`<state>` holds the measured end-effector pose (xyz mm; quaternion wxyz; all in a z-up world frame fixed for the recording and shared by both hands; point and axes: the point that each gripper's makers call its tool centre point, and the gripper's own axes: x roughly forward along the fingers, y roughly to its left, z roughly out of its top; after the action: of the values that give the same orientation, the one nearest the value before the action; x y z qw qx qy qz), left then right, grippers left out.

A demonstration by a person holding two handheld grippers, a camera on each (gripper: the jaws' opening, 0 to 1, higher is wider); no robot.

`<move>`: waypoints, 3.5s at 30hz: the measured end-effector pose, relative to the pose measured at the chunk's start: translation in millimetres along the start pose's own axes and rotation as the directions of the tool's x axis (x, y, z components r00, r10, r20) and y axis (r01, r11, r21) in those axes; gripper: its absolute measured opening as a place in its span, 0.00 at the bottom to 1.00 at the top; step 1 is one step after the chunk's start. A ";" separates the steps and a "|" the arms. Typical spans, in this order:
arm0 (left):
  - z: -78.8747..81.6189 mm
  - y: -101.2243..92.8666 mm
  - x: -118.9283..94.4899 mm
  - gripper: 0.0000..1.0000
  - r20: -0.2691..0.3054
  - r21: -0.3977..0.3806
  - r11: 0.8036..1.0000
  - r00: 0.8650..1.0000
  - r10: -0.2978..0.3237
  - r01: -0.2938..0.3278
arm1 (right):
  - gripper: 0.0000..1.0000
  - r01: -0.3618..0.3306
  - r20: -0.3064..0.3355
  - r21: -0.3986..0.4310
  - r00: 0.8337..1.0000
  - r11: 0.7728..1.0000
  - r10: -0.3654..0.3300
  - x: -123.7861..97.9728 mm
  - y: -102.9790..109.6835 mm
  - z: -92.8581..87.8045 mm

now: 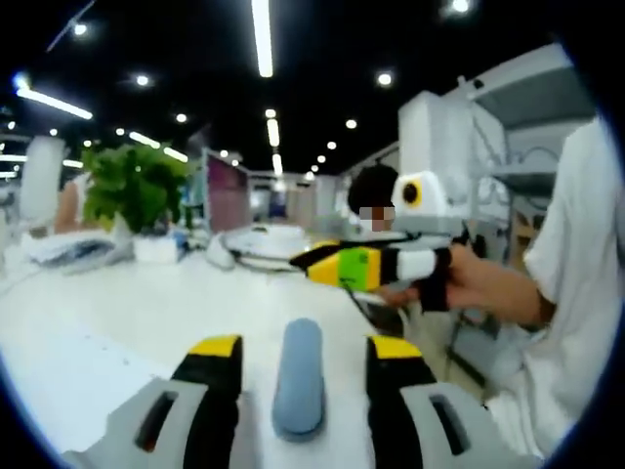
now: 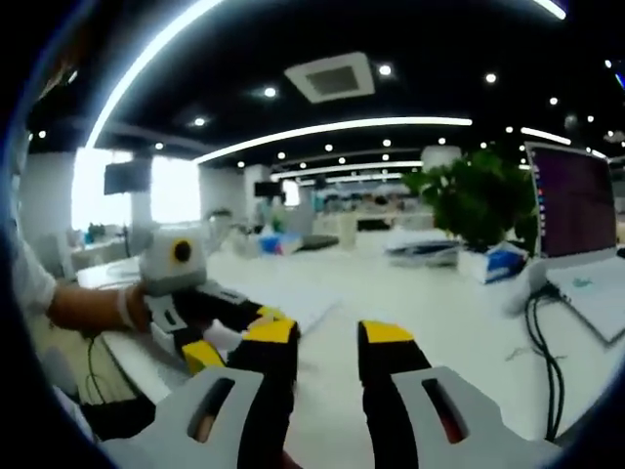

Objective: Pick up the paper insert the paper into the punch align the paper edges press the punch to punch holes

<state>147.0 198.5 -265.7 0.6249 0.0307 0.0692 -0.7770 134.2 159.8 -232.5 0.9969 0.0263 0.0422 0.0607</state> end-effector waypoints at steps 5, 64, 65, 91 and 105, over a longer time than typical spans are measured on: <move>12.8 6.3 -5.8 0.59 0.062 -0.094 0.996 0.998 0.005 0.001 | 0.32 0.001 -0.055 -0.023 0.998 1.000 -0.002 -1.7 -2.8 -7.2; -51.4 53.9 -131.1 0.63 -0.135 -0.045 0.947 0.941 0.310 -0.318 | 0.40 -0.735 -0.284 -0.040 0.658 0.677 0.697 17.0 50.2 -73.2; -51.0 53.5 -131.6 0.63 -0.139 -0.038 0.947 0.940 0.312 -0.320 | 0.39 -0.743 -0.286 -0.041 0.650 0.668 0.704 17.0 52.3 -73.9; -50.3 60.1 -133.7 0.61 -0.142 -0.021 0.942 0.933 0.329 -0.336 | 0.22 -0.844 -0.314 -0.079 0.526 0.530 0.790 -1.9 71.0 -70.0; -50.4 60.7 -133.1 0.61 -0.143 -0.014 0.942 0.933 0.330 -0.335 | 0.22 -0.867 -0.324 -0.066 0.487 0.494 0.811 -4.4 79.9 -70.9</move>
<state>233.2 321.8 -301.8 0.7414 0.0840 0.1210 -0.6547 114.2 241.9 -298.1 0.8202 -0.0748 0.1418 0.5491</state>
